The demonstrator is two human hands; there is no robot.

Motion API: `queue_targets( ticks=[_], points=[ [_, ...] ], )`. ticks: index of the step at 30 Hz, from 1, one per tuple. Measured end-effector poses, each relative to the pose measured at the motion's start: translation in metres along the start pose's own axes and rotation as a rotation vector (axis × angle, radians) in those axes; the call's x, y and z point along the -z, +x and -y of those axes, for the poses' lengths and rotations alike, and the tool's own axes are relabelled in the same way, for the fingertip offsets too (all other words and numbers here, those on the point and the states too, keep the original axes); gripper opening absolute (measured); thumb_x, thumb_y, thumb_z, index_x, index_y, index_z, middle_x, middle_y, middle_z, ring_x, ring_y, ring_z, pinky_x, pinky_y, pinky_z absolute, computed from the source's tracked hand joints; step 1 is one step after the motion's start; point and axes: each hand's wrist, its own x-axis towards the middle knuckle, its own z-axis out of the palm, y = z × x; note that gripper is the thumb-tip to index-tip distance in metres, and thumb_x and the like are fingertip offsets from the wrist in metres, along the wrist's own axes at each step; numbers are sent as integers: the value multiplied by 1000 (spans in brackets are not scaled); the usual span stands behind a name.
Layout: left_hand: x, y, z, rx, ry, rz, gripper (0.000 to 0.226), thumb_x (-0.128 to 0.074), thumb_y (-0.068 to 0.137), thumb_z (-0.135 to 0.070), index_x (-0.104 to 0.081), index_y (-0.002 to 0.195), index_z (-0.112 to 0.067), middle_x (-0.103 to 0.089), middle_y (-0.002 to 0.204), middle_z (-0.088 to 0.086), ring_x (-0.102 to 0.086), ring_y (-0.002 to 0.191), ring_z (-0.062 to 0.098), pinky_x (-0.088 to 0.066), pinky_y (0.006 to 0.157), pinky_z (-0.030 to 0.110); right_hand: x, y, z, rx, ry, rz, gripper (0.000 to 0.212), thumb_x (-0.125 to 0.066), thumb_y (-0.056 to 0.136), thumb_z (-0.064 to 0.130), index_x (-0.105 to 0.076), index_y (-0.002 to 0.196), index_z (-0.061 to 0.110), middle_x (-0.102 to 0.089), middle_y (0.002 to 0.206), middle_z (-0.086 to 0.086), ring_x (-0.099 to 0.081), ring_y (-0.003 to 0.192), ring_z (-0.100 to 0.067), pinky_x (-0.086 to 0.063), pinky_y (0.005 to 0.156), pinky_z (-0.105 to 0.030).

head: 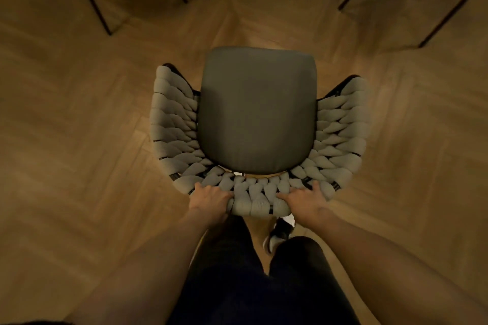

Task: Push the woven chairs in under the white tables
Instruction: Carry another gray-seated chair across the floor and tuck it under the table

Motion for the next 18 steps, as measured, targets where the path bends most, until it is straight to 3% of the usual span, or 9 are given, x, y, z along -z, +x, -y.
queue_targets(
  ticks=[9,12,13,15,16,18],
  points=[
    [-20,-12,-75,166,-182,-22,32,-57,87,-42,-56,119,-40,-65,102,-4,-59,99,23,-35,88,47,-6,-7,-56,147,-194,-4,70,-52,95,16,-25,154,42,-48,149,0,-47,135,-28,-10,118,-62],
    [-26,-16,-86,260,-213,-113,44,-60,84,-40,-54,127,-36,-62,122,0,-46,126,28,-26,107,54,-8,-7,-62,196,-174,-6,69,-57,93,25,-28,153,41,-50,147,1,-47,134,-25,-13,118,-57],
    [-28,-17,-90,308,-261,-136,54,-62,82,-41,-51,134,-34,-53,139,5,-31,141,33,-12,117,57,-7,-8,-63,214,-158,-16,68,-59,92,34,-30,153,41,-51,145,2,-47,134,-23,-14,117,-55],
    [-31,-21,-96,418,-397,-160,73,-61,78,-47,-42,147,-32,-16,164,13,3,152,38,13,118,55,-8,-10,-67,229,-90,-50,72,-57,85,63,-37,150,40,-54,143,4,-43,137,-21,-14,117,-52],
    [-32,-24,-99,475,-490,-195,77,-60,77,-48,-39,149,-30,-2,167,14,12,152,37,16,118,52,-11,-13,-67,216,-40,-73,78,-50,80,76,-41,148,39,-54,144,4,-39,140,-22,-12,119,-52],
    [-34,-31,-106,608,-726,-370,75,-62,78,-42,-40,148,-26,6,167,13,10,153,35,9,122,49,-19,-19,-66,156,80,-205,89,-36,75,89,-48,144,34,-50,149,2,-25,149,-27,-7,123,-52]
  ],
)
